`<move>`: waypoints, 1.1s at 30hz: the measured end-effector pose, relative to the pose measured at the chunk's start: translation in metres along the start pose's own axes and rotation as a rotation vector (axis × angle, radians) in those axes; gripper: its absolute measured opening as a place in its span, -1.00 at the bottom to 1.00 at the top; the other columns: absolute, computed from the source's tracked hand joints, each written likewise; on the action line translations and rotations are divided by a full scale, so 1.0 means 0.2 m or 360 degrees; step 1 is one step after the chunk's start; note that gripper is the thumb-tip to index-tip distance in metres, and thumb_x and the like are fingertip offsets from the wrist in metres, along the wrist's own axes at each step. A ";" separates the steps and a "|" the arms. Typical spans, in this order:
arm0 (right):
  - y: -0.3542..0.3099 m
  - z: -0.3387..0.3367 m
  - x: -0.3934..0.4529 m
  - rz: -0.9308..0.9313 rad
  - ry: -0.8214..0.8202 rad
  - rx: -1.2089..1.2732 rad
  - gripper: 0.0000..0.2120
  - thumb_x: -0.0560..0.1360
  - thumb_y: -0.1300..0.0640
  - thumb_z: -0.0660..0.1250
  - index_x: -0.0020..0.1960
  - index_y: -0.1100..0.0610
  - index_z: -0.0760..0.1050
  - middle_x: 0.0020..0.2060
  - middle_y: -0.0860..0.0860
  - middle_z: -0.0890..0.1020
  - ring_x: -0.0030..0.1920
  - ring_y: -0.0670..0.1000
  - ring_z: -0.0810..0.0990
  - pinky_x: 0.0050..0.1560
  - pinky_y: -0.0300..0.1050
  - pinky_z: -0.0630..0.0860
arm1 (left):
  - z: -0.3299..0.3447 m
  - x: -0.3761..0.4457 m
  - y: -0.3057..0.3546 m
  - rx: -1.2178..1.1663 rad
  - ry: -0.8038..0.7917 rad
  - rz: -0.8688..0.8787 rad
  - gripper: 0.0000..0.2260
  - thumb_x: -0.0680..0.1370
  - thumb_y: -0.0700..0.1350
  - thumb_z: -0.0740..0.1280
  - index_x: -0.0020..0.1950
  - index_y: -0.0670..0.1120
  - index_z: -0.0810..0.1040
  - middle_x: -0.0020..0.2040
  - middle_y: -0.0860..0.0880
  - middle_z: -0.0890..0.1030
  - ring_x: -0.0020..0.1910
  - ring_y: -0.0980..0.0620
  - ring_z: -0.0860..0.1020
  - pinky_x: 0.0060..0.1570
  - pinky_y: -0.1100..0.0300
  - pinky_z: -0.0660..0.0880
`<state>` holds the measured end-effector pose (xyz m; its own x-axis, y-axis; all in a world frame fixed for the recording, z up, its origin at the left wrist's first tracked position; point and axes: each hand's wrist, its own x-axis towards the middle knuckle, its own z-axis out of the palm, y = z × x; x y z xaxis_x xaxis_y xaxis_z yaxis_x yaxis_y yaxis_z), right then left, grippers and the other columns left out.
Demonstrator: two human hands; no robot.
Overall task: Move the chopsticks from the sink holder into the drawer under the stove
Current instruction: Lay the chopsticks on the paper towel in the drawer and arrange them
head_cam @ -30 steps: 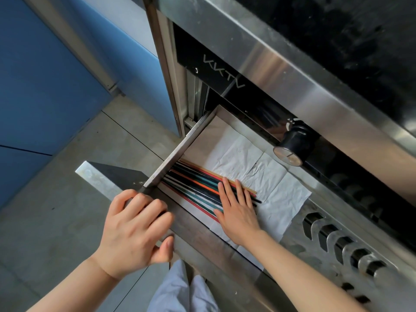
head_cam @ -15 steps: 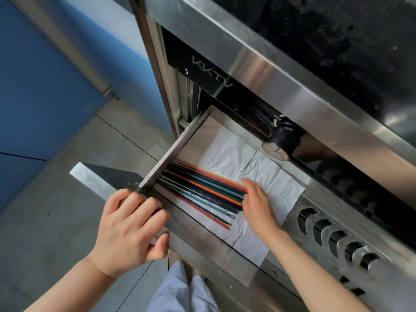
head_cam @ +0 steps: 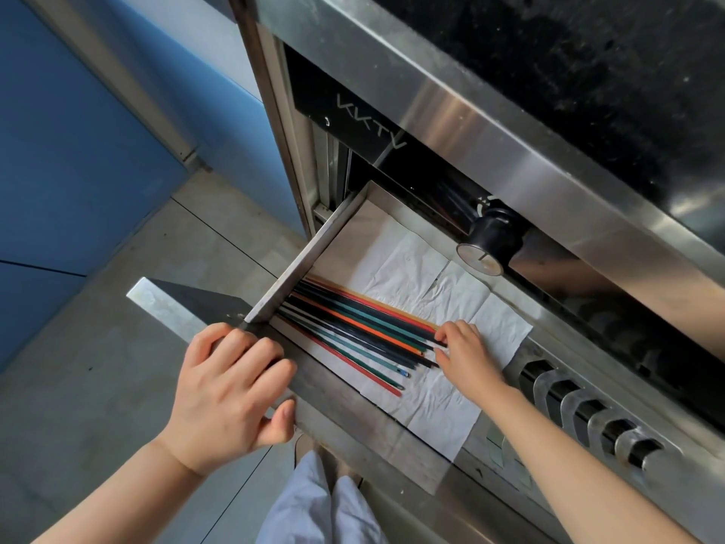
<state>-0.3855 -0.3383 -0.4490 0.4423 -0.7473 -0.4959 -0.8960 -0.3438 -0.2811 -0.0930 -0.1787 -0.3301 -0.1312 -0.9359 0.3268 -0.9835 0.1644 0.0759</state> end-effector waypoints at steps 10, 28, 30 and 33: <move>0.00 -0.01 0.01 0.0009 -0.0045 0.0009 -0.77 0.47 0.08 0.39 0.05 0.12 0.41 0.02 0.02 0.51 0.07 0.01 0.44 0.07 -0.14 0.46 | -0.01 0.01 0.01 -0.0009 0.0018 -0.0008 -0.59 0.53 0.02 0.05 -0.33 -0.14 0.55 -0.31 -0.11 0.56 -0.40 -0.16 0.44 -0.17 -0.01 0.36; -0.02 -0.05 0.02 -0.0122 -0.0027 -0.0252 -0.84 0.48 -0.03 0.35 0.00 0.01 0.52 -0.10 -0.10 0.58 -0.11 -0.07 0.37 -0.09 -0.15 0.29 | -0.01 0.01 0.01 0.0034 0.0008 -0.0021 -0.59 0.53 0.03 0.04 -0.33 -0.14 0.55 -0.31 -0.10 0.56 -0.39 -0.15 0.43 -0.11 0.00 0.34; -0.03 -0.04 0.01 -0.0101 -0.0021 -0.0242 -0.84 0.48 -0.04 0.35 0.00 0.01 0.51 -0.10 -0.11 0.57 -0.11 -0.08 0.37 -0.10 -0.15 0.29 | -0.01 0.01 0.01 0.0033 0.0006 -0.0018 -0.58 0.53 0.03 0.04 -0.33 -0.14 0.55 -0.31 -0.10 0.56 -0.39 -0.15 0.43 -0.11 0.00 0.34; -0.04 -0.05 0.00 -0.0068 0.0007 -0.0159 -0.86 0.49 -0.02 0.35 -0.03 0.03 0.51 -0.11 -0.09 0.56 -0.12 -0.06 0.38 -0.11 -0.15 0.32 | -0.01 0.01 0.01 0.0024 0.0022 -0.0021 -0.58 0.54 0.03 0.03 -0.33 -0.14 0.54 -0.31 -0.10 0.55 -0.40 -0.15 0.43 -0.12 0.01 0.34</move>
<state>-0.3781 -0.3414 -0.4381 0.4803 -0.7333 -0.4813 -0.8759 -0.4302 -0.2186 -0.0949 -0.1794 -0.3269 -0.1168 -0.9335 0.3390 -0.9868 0.1475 0.0662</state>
